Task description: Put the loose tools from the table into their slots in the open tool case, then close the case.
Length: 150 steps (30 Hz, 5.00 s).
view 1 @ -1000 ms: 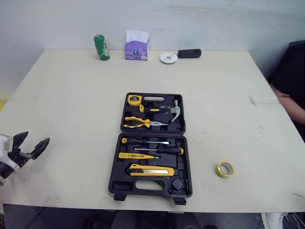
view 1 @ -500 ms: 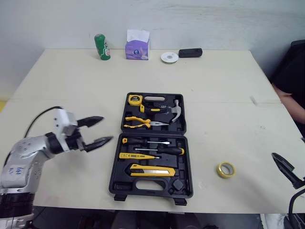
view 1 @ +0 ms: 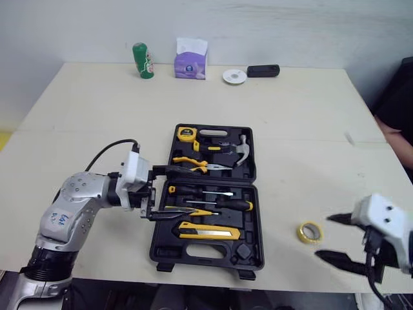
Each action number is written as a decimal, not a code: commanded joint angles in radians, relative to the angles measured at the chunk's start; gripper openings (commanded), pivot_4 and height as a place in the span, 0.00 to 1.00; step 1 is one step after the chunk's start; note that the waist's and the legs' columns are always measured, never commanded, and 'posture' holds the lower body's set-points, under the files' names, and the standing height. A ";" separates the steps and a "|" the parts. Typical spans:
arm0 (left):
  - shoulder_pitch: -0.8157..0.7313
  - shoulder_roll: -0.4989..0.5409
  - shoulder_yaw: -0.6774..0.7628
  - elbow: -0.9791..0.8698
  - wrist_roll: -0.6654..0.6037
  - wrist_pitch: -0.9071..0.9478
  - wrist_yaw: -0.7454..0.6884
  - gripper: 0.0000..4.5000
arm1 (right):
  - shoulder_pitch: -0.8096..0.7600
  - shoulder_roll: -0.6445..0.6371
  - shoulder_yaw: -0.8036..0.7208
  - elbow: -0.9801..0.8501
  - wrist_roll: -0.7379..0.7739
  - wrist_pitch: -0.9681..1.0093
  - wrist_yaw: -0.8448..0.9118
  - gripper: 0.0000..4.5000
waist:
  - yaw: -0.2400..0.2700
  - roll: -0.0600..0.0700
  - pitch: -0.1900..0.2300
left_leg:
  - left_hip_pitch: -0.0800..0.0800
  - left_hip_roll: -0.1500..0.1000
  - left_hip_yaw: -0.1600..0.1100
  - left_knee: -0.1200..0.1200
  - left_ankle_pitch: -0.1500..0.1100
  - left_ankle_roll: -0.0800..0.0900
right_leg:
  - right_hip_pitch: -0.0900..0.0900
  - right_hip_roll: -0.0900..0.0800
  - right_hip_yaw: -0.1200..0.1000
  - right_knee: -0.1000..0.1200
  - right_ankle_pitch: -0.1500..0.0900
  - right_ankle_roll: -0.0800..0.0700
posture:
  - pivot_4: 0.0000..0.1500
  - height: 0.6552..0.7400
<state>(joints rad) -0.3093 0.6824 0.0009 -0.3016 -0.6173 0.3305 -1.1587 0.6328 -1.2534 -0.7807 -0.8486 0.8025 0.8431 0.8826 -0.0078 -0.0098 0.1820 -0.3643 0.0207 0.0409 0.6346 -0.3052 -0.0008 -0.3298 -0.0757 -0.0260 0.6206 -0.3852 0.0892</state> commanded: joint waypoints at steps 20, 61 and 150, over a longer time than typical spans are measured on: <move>0.018 -0.014 -0.041 -0.117 -0.009 0.044 0.003 1.00 | -0.232 -0.015 0.356 0.039 -0.264 0.049 -0.028 0.60 | 0.007 0.000 0.000 | -0.011 -0.001 0.000 0.011 0.001 0.002 | -0.010 0.000 0.001 0.005 0.002 0.003 | 1.00 1.00; -0.006 -0.028 -0.056 -0.139 -0.019 0.046 -0.016 1.00 | -0.489 -0.028 0.560 0.052 -0.343 0.032 0.059 0.01 | 0.005 0.000 0.000 | -0.011 -0.001 0.000 0.013 0.001 0.002 | -0.010 0.000 0.001 0.007 0.002 0.003 | 1.00 1.00; 0.090 0.088 -0.050 -0.183 -0.011 0.102 -0.034 1.00 | -1.031 0.224 1.187 0.095 -0.431 -0.037 0.319 0.01 | -0.020 -0.001 0.000 | -0.010 -0.001 -0.002 0.013 0.001 0.002 | -0.010 -0.002 0.000 0.007 0.001 0.002 | 1.00 1.00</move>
<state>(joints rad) -0.2148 0.7672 -0.0547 -0.4601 -0.6247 0.4356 -1.1940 -0.4023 -1.0243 0.4055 -0.7444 0.3820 0.8268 1.2015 -0.0279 -0.0105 0.1820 -0.3747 0.0200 0.0392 0.6477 -0.3041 0.0016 -0.3400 -0.0781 -0.0256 0.6280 -0.3838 0.0914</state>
